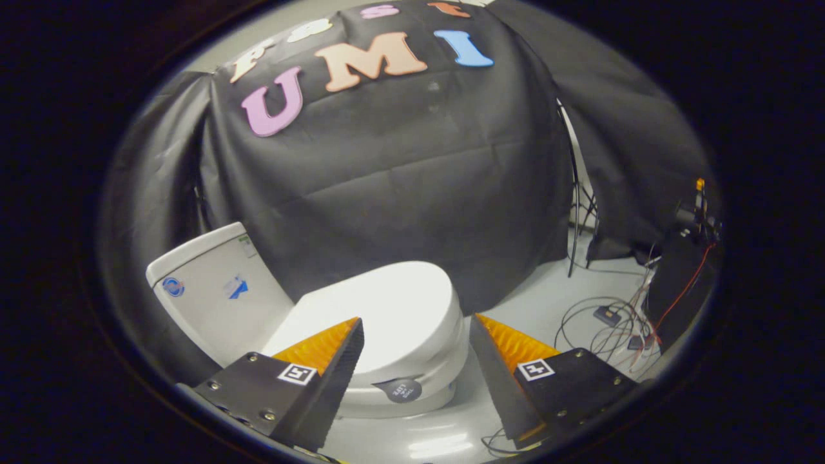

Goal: Open the toilet lid.

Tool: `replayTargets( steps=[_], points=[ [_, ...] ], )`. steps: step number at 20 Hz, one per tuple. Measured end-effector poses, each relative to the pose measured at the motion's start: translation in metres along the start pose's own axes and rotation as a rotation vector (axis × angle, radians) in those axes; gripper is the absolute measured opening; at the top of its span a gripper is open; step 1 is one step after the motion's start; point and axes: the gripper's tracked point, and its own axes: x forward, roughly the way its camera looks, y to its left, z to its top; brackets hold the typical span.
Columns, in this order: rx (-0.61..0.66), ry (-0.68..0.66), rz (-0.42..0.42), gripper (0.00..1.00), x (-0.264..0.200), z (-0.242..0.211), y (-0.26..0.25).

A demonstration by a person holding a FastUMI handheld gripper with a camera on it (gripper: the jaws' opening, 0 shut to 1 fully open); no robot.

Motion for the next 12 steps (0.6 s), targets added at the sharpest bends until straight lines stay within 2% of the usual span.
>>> replayTargets(
  steps=[6,9,12],
  points=[
    [0.111,0.168,-0.033,0.98,0.026,-0.057,-0.001],
    [0.241,0.23,-0.066,0.98,0.035,-0.079,-0.002],
    [0.43,0.256,-0.07,0.98,0.041,-0.092,-0.003]
  ],
)
